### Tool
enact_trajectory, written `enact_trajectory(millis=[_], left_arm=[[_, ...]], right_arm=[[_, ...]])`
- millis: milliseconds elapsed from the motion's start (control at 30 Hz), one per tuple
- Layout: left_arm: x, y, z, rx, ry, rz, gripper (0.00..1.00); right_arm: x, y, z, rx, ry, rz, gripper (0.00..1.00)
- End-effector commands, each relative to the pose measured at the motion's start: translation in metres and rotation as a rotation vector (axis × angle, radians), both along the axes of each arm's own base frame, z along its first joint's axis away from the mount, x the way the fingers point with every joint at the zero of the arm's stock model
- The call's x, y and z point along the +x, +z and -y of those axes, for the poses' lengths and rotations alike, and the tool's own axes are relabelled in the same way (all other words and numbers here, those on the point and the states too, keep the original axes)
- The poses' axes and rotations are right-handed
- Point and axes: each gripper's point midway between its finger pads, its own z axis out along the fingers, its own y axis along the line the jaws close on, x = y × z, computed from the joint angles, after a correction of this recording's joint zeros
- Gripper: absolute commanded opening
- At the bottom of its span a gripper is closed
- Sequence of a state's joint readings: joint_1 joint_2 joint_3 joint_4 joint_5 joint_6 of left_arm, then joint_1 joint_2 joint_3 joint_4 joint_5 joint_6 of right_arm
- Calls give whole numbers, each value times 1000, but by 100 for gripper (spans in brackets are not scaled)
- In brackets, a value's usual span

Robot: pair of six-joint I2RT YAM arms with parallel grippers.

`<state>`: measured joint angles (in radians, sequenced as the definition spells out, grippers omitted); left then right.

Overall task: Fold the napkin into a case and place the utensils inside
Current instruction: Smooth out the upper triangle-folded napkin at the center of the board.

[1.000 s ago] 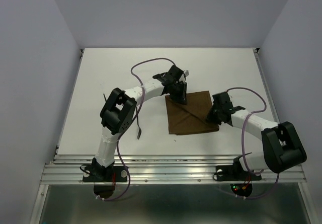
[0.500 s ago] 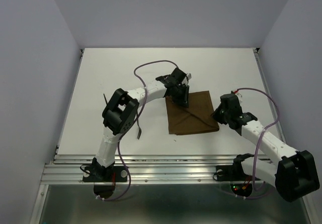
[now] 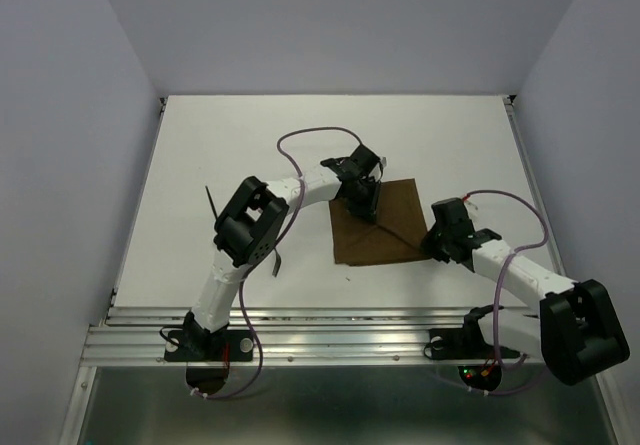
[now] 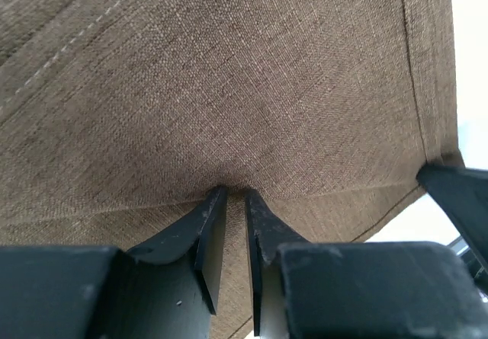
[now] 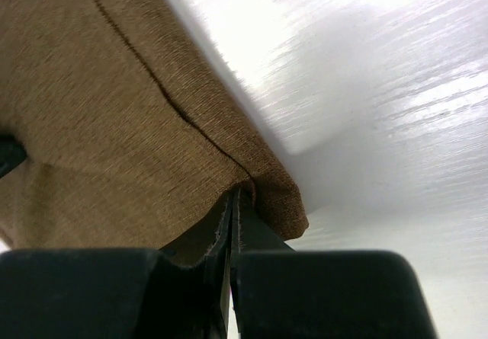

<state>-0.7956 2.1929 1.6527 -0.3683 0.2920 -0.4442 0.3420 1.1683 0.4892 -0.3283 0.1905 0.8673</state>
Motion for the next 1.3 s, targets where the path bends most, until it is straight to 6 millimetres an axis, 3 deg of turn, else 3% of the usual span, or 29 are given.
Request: enact_trajectory(millis=[0, 100, 200, 267, 300, 433, 533, 733, 833, 900, 967, 1033, 1067, 1267], left_arm=[[18, 32, -1, 5, 4, 103, 28], [23, 51, -2, -2, 7, 138, 28], [27, 70, -1, -20, 14, 165, 28], [34, 77, -5, -27, 29, 172, 29], [36, 79, -7, -30, 34, 172, 29], [49, 73, -25, -14, 84, 154, 29], [63, 64, -38, -9, 114, 154, 29], [77, 29, -54, 40, 138, 114, 29], [79, 18, -55, 55, 133, 102, 28], [82, 16, -57, 68, 131, 102, 28], [84, 22, -58, 77, 127, 117, 28], [91, 37, -62, 77, 137, 155, 28], [94, 43, -64, 75, 146, 165, 28], [105, 82, -84, 55, 202, 233, 29]], right_arm=[[19, 41, -19, 75, 43, 119, 2], [35, 68, -27, 95, 63, 181, 2], [51, 80, -38, 109, 92, 205, 2], [60, 76, -48, 115, 111, 192, 2], [67, 84, -61, 129, 140, 218, 2], [86, 78, -83, 137, 176, 208, 2], [96, 62, -94, 141, 189, 187, 2], [97, 10, -88, 80, 156, 81, 2], [92, 2, -88, 76, 164, 49, 2], [93, 12, -88, 78, 166, 69, 2], [94, 34, -84, 79, 153, 120, 2], [92, 49, -74, 46, 132, 147, 3], [93, 68, -69, 42, 118, 197, 4], [69, 78, -50, 1, 104, 199, 6]])
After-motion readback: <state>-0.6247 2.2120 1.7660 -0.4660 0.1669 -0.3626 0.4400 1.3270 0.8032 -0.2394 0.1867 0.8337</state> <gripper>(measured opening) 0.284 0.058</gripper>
